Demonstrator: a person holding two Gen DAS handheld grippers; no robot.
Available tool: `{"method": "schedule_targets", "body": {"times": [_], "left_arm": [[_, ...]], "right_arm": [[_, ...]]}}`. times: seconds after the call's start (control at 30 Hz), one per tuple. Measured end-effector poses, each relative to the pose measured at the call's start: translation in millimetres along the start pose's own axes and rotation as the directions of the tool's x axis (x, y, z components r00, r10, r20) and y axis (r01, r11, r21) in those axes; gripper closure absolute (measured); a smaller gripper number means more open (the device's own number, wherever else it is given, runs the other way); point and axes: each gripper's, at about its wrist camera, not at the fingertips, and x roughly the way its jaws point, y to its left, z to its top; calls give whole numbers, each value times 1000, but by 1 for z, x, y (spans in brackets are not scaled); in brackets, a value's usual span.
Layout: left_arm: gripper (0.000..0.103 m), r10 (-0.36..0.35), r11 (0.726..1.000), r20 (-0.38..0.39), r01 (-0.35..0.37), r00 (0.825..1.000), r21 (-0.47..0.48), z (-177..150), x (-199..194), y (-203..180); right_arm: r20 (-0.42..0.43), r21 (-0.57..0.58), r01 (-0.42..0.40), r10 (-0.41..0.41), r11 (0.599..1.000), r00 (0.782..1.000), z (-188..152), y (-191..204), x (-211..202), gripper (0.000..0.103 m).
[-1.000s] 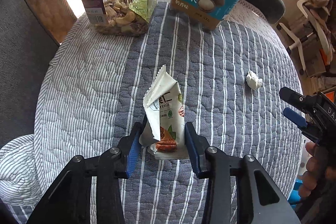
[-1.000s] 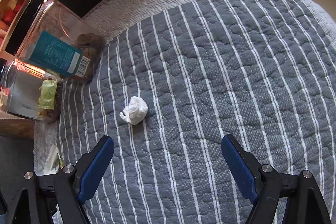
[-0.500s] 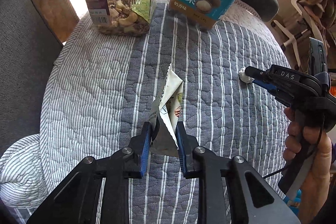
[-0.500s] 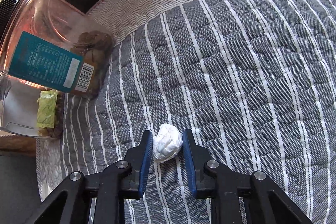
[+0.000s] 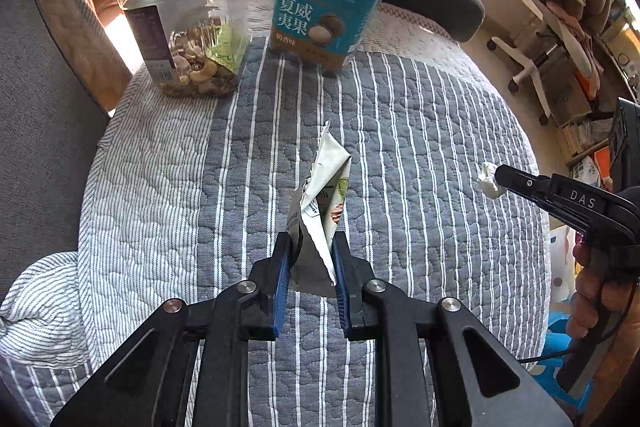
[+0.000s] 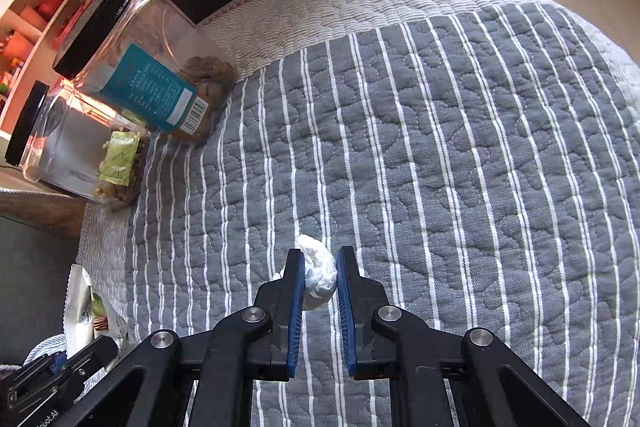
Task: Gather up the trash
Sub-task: 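Carry the packet and paper ball to the wastebasket and open the right tool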
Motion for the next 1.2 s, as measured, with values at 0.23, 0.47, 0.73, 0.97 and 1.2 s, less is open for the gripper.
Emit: {"method": "schedule_targets", "body": {"times": [0.23,0.47,0.73,0.97,1.2], "left_arm": [[82,-39,996,37,36,999,87,-17,-20,-45],[82,-75,983,56,64,996,171,-28,-30,-91],[82,-144,958,52,126,988,258,-37,-33,-161],[82,-207,920,14,189,978,344,-51,-18,-238],[82,-272,869,-17,253,962,426,-74,-4,-318]], "right_arm": [[31,34,-17,16,999,999,-27,-30,-52,89],[75,32,-7,4,999,997,-48,-59,-97,89],[143,97,50,-64,994,988,-60,-121,-149,89],[171,200,91,-127,975,977,-76,-186,-186,88],[193,311,137,-204,940,960,-95,-256,-221,88]]}}
